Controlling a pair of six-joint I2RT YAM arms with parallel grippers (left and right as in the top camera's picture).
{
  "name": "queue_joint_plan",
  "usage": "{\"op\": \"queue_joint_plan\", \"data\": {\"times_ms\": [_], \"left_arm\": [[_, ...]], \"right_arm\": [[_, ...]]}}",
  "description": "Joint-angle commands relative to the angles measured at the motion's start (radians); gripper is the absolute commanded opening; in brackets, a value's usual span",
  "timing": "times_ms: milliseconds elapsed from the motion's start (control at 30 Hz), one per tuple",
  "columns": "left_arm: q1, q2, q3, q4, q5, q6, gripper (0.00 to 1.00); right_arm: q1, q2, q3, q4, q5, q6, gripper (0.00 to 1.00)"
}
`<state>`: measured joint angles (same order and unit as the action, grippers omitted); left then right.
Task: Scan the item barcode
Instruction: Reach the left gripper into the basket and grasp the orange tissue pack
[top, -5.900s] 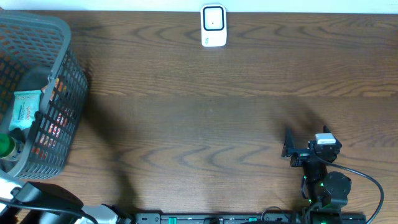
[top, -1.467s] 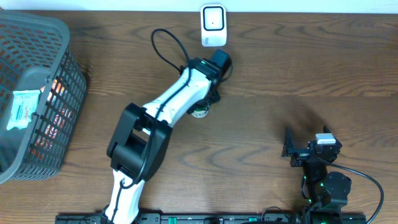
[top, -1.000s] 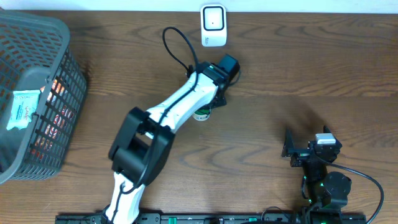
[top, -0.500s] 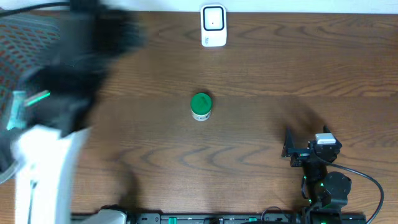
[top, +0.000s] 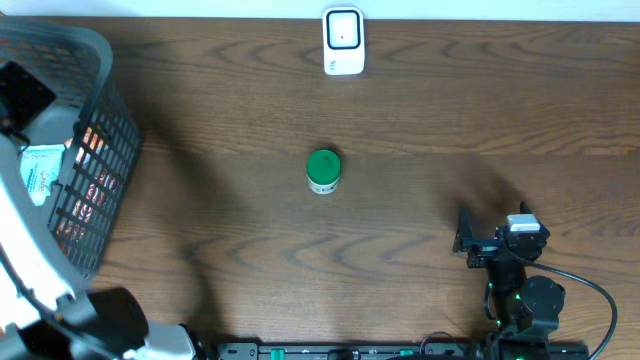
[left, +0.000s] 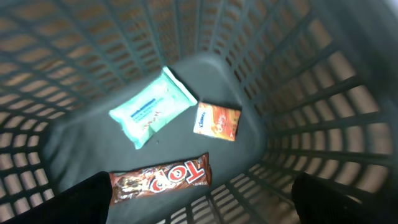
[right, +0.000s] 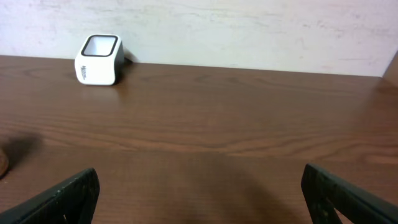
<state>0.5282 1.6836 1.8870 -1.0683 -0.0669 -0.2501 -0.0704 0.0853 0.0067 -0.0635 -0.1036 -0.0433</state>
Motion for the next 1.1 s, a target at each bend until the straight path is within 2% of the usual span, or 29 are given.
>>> {"op": "queue_joint_plan", "data": {"times_ms": [0, 200, 567, 1067], "left_arm": [[-0.002, 0.069, 0.0, 0.012, 0.019, 0.085, 0.93], [-0.001, 0.24, -0.002, 0.026, 0.02, 0.116, 0.93], [-0.011, 0.498, -0.003, 0.073, 0.135, 0.115, 0.93], [-0.014, 0.587, -0.032, 0.147, 0.134, 0.116, 0.94]], "right_arm": [[0.006, -0.001, -0.001, -0.004, 0.001, 0.013, 0.99], [0.006, -0.001, -0.001, -0.004, 0.001, 0.013, 0.99], [0.006, -0.001, -0.001, -0.004, 0.001, 0.013, 0.99], [0.006, -0.001, -0.001, -0.004, 0.001, 0.013, 0.99]]}}
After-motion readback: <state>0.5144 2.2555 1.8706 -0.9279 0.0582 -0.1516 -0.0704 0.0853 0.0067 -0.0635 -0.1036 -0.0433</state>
